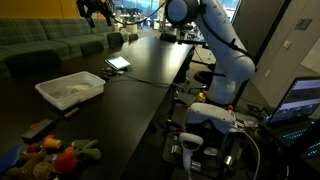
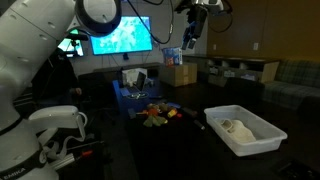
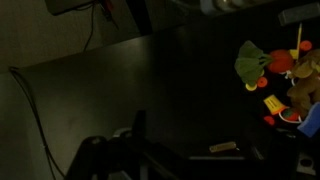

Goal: Use the towel to push all the contents on the table to the left

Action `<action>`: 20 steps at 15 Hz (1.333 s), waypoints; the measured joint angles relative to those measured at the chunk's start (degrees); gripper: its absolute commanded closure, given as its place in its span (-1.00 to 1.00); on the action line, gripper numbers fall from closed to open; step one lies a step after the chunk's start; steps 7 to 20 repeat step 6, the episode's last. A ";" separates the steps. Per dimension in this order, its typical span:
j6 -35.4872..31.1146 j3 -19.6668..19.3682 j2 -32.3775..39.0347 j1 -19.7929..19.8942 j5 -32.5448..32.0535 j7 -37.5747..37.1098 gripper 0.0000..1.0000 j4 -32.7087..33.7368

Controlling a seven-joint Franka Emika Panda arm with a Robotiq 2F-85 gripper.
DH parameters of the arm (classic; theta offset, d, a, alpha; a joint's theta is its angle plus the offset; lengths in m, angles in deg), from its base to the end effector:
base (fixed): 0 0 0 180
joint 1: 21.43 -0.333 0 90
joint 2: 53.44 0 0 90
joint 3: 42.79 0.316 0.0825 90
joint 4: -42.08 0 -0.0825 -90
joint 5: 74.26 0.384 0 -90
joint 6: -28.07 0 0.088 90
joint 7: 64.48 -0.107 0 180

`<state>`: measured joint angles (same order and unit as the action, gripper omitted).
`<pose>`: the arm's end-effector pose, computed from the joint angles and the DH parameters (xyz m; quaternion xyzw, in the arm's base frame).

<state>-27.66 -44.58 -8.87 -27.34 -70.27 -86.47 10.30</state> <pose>0.6754 0.0689 0.5401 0.9741 -0.1364 -0.1789 0.0207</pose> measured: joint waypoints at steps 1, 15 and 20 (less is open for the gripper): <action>0.81 0.07 -0.56 0.00 0.02 0.89 -1.00 -0.66; 0.80 0.03 -3.69 0.74 -0.31 5.85 -1.00 -6.19; 0.80 0.03 -3.69 0.74 -0.31 5.85 -1.00 -6.19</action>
